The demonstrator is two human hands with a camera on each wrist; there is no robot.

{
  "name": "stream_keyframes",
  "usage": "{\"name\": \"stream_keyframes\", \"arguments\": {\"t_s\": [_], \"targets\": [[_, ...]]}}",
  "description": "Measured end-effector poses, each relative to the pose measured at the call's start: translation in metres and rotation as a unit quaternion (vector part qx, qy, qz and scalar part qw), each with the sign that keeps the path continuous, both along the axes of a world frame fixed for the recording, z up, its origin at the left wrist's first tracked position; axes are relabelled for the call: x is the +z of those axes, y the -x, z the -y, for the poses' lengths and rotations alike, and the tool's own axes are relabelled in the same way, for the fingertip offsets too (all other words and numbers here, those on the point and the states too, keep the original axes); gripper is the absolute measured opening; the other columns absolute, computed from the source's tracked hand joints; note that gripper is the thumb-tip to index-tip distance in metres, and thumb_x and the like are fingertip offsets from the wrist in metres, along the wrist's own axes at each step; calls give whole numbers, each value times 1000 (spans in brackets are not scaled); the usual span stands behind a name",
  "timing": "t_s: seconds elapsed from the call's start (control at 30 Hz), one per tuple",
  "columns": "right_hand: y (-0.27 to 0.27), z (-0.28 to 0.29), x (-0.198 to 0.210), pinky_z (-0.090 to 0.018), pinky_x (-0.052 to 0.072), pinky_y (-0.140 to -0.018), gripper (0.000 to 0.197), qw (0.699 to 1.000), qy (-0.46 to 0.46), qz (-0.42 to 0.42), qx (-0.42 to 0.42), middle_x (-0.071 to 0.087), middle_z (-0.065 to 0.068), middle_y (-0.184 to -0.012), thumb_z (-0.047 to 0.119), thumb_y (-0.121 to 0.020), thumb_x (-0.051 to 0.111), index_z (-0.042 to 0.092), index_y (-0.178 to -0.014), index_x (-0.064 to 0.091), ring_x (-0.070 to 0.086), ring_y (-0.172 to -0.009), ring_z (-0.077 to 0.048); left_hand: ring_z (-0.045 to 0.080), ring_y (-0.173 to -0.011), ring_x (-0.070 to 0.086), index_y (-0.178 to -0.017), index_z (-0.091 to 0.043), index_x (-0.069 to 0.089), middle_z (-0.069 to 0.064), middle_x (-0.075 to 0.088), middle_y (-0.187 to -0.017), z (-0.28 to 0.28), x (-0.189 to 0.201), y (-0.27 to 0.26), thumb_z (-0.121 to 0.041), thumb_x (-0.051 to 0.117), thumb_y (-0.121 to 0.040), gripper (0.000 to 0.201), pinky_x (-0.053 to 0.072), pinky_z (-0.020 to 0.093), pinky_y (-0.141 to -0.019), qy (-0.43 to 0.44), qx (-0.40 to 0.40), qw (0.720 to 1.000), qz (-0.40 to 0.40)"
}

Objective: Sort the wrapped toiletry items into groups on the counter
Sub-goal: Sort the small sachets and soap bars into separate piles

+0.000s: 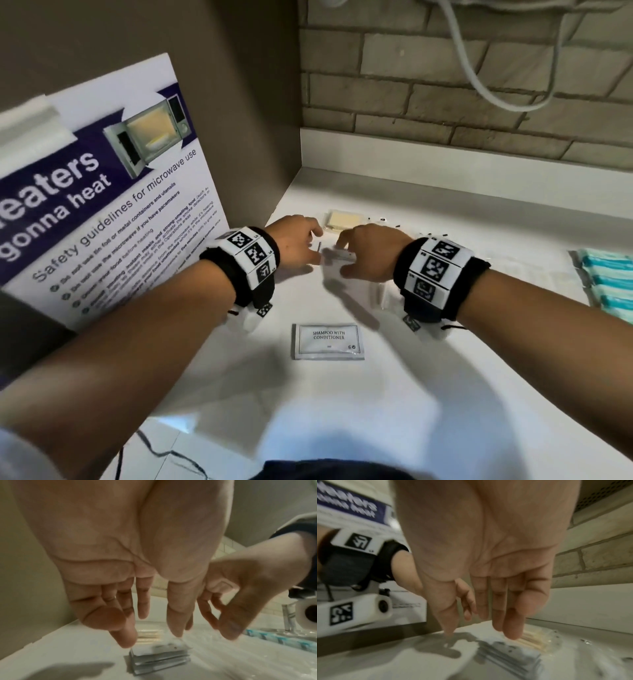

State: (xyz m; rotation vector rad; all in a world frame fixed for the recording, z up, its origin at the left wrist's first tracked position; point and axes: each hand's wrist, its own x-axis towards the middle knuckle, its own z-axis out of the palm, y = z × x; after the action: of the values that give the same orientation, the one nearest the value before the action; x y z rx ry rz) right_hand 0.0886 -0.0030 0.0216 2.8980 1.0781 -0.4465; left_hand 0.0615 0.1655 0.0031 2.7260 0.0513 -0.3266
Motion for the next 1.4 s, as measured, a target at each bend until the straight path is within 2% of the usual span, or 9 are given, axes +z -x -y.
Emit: {"name": "stream_keyframes", "arguments": {"t_s": [0.1, 0.23, 0.33, 0.43, 0.6, 0.8, 0.93, 1.07, 1.4], "targets": [[35, 13, 0, -38, 48, -96, 69, 996, 5, -80, 39, 58, -3, -128, 55, -80, 62, 19, -136, 47, 57, -112, -23, 17, -103, 59, -129, -22, 53, -2, 59, -119, 4, 8, 37, -51, 75, -76, 64, 46, 33, -96, 29, -26, 998, -38], [70, 25, -10, -40, 50, -91, 70, 989, 24, -129, 69, 56, 1, -116, 63, -67, 70, 17, -118, 55, 57, -103, -22, 9, -116, 55, -132, -28, 48, -7, 57, -128, 9, 3, 79, -61, 78, -66, 81, 43, 31, -103, 43, -47, 992, -110], [87, 24, -24, -35, 50, -84, 71, 992, 52, -87, 69, 52, 1, -113, 60, -63, 73, 22, -119, 51, 55, -96, -20, 11, -116, 52, -135, -27, 45, -8, 52, -132, 13, -5, 98, -63, 79, -61, 89, 43, 28, -98, -15, -70, 992, -108], [94, 20, -34, -30, 43, -70, 69, 995, 59, -28, 76, 48, 1, -107, 57, -64, 74, 24, -119, 47, 48, -84, -18, 16, -107, 55, -134, -28, 43, -7, 49, -122, 15, -16, 108, -65, 77, -54, 95, 47, 32, -93, -72, -85, 988, -103], [91, 16, -41, -30, 47, -67, 61, 997, 42, -41, 53, 44, 1, -97, 50, -66, 75, 20, -113, 51, 52, -75, -20, 20, -86, 58, -118, -32, 49, -6, 44, -102, 23, -30, 113, -45, 78, -57, 69, 53, 37, -80, -72, -71, 992, -78], [88, 10, -39, -33, 55, -72, 38, 996, 9, -75, 54, 59, -5, -93, 36, -71, 76, 18, -102, 62, 61, -80, -23, 17, -77, 56, -94, -33, 51, -8, 46, -91, 27, -34, 107, -33, 74, -61, 40, 53, 33, -73, -72, -76, 991, -79], [80, 3, -42, -29, 53, -65, 29, 997, 12, -71, 40, 61, 1, -79, 38, -68, 76, 22, -85, 58, 65, -77, -23, 17, -82, 58, -104, -27, 59, -6, 53, -96, 25, -30, 96, -28, 76, -62, 46, 53, 31, -74, -80, -78, 991, -73], [62, -6, -42, -29, 54, -66, 36, 998, 18, -62, 18, 64, 1, -79, 40, -66, 77, 19, -93, 67, 66, -76, -22, 19, -89, 59, -113, -26, 60, -5, 55, -102, 21, -26, 76, -24, 77, -63, 54, 54, 33, -80, -86, -81, 990, -71], [10, -9, -40, -29, 55, -70, 38, 998, 23, -56, -30, 68, 1, -87, 43, -69, 76, 19, -96, 68, 66, -79, -21, 22, -94, 62, -116, -27, 59, -1, 63, -107, 15, -20, 20, -26, 78, -61, 58, 55, 36, -85, -61, -91, 992, -67]]}}
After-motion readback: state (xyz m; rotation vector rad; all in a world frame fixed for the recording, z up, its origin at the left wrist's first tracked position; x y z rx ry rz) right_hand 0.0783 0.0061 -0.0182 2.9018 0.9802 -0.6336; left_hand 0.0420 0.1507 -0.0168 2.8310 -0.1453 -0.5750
